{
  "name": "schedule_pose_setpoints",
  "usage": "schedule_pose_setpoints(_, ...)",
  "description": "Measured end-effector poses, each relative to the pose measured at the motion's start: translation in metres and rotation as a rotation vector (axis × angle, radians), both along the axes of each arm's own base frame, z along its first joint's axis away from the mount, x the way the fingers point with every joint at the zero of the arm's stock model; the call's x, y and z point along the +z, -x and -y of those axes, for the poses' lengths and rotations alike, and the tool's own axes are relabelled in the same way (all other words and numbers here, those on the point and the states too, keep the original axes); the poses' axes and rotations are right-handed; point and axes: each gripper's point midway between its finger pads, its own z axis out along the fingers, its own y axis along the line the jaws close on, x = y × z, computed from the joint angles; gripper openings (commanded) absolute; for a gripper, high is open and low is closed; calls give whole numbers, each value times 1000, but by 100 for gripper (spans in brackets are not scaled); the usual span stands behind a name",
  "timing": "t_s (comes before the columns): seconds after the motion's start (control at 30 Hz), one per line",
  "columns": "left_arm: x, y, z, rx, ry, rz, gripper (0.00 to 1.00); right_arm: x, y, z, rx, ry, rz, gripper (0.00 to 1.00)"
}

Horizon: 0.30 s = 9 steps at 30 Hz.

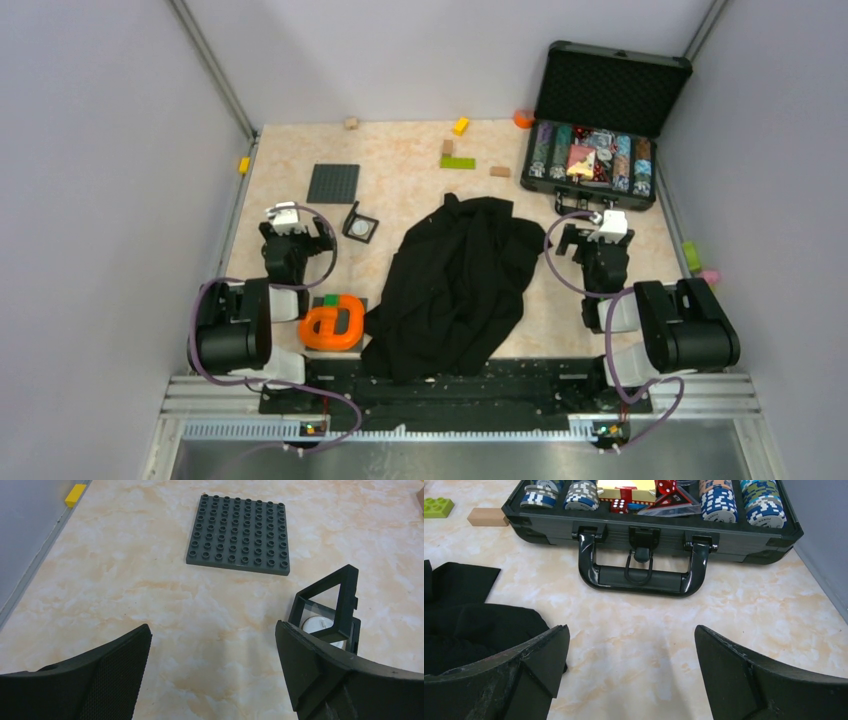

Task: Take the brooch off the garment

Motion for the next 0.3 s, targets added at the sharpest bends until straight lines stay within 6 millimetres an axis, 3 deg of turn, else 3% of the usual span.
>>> schedule_pose_setpoints(0.3,-2,1,1,-5,-7,-10,98,0,0,0,0,0,0,99)
